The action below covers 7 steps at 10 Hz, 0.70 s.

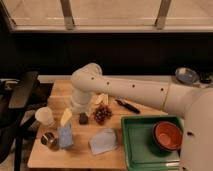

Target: Place sponge in tray

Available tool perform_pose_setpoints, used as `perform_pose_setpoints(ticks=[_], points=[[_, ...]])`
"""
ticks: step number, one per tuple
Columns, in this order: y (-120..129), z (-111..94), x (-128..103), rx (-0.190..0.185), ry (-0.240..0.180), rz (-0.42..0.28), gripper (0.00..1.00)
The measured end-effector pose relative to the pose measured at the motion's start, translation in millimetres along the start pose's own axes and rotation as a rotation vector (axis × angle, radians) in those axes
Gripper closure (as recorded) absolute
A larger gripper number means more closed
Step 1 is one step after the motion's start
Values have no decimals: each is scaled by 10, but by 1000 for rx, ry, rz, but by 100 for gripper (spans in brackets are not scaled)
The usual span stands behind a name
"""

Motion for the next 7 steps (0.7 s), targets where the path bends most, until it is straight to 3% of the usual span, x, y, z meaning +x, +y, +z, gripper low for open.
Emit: perform_pose_setpoints(ticks=[3,7], points=[[288,351,58,5,63,-49,22],[285,353,58,6,63,-48,22]])
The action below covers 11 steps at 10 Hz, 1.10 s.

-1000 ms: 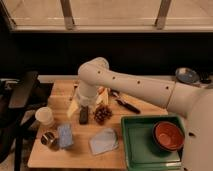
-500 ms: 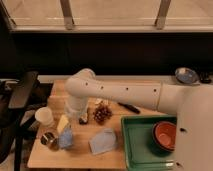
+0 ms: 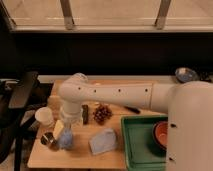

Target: Place sponge in tray

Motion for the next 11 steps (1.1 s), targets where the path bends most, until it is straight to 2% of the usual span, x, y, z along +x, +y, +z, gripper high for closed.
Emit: perform_pose_setpoints(ticks=[1,3,5,8,11], points=[[-4,6,0,3,-3,5,22],[3,140,-56,9,-51,30,22],[18,221,-101,4,-67,34,22],[30,332,-169,-8,-66,37,22],[3,474,-207,-27,-44,51,22]])
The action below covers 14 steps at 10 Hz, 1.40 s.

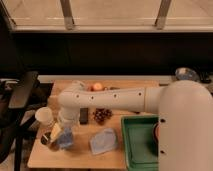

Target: Place sponge in tray

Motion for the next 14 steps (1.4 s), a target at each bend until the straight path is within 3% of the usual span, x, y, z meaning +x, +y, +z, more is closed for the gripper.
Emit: perform_pose_setpoints(ticks=[1,8,11,14], points=[[-22,47,-1,-7,10,7,24],[-54,-80,17,7,-2,26,90],[-146,-250,58,-13,-30,39,91],[-444,-558,242,-52,-48,80,91]])
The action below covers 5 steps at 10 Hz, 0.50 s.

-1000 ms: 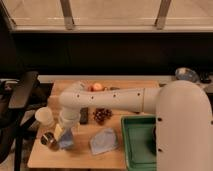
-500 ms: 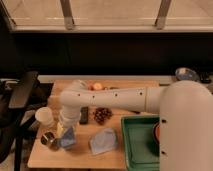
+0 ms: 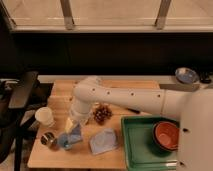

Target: Place sponge in tray

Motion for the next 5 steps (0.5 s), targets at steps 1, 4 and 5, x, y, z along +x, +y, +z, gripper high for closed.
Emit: perform_pose_setpoints(ticks=[1,4,5], points=[[-166,-178,92,-3,-15,28,91],[-596,-583,320,12,-57,119,91],[-713,-666,384,18,-63,146,91]])
